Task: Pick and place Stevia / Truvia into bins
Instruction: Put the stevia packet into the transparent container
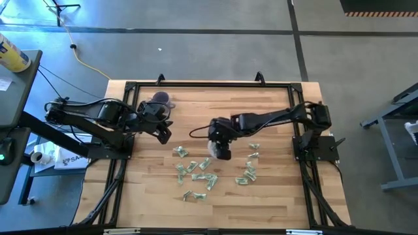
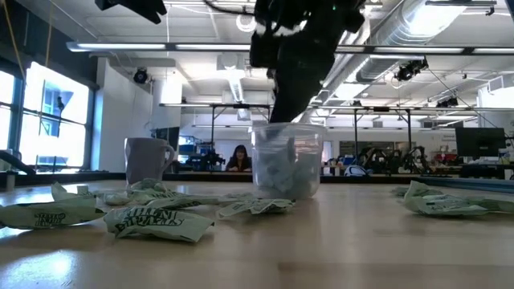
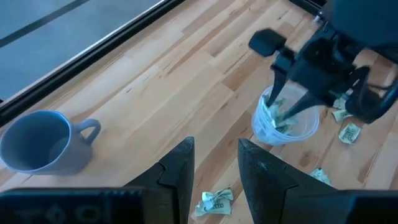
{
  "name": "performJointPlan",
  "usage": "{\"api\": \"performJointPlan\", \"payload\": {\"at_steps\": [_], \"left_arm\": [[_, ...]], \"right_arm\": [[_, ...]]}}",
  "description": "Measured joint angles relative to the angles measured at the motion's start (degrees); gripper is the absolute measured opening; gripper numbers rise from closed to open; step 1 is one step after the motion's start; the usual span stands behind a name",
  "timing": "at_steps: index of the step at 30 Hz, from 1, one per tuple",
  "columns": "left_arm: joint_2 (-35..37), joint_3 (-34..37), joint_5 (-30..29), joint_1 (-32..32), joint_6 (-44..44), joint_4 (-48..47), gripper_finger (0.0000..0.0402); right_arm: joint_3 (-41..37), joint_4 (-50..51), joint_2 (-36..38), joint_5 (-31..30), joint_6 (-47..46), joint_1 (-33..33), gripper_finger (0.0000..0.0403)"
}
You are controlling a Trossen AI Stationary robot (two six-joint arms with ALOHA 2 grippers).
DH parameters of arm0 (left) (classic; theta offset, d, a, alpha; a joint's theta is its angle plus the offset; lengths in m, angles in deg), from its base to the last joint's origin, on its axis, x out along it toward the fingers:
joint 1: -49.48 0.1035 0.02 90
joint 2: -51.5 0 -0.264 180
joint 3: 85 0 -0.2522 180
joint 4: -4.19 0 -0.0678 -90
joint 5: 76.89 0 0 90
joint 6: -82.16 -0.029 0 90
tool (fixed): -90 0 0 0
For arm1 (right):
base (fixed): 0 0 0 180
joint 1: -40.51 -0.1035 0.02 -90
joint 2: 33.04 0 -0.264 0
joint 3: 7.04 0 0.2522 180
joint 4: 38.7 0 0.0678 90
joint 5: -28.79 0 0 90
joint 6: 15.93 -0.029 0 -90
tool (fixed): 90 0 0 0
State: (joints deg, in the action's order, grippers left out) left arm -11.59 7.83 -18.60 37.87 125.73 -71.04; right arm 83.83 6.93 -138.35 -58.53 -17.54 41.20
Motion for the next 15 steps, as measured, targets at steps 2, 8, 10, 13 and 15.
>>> {"api": "performJointPlan", "payload": {"at_steps": [2,8,10,13,15], "left_arm": [[0.0,0.0,-0.2,0.0,0.0,0.0,0.0156],[0.0,0.0,-0.4,0.0,0.0,0.0,0.0156],[0.0,0.0,-0.4,0.0,0.2,0.0,0.0156],[0.0,0.0,-0.4,0.0,0.2,0.1,0.0156],[0.0,0.0,-0.4,0.0,0.4,0.1,0.0156]], "right_arm": [[0.1,1.2,1.0,-1.1,0.7,0.0,0.0133],[0.1,9.1,2.2,-1.5,0.8,-0.5,0.0133],[0.0,10.2,2.2,-1.6,1.8,-1.4,0.0133],[0.0,10.1,2.2,-1.4,3.4,-3.0,0.0133],[0.0,10.2,2.2,-1.4,3.6,-3.9,0.0133]]}}
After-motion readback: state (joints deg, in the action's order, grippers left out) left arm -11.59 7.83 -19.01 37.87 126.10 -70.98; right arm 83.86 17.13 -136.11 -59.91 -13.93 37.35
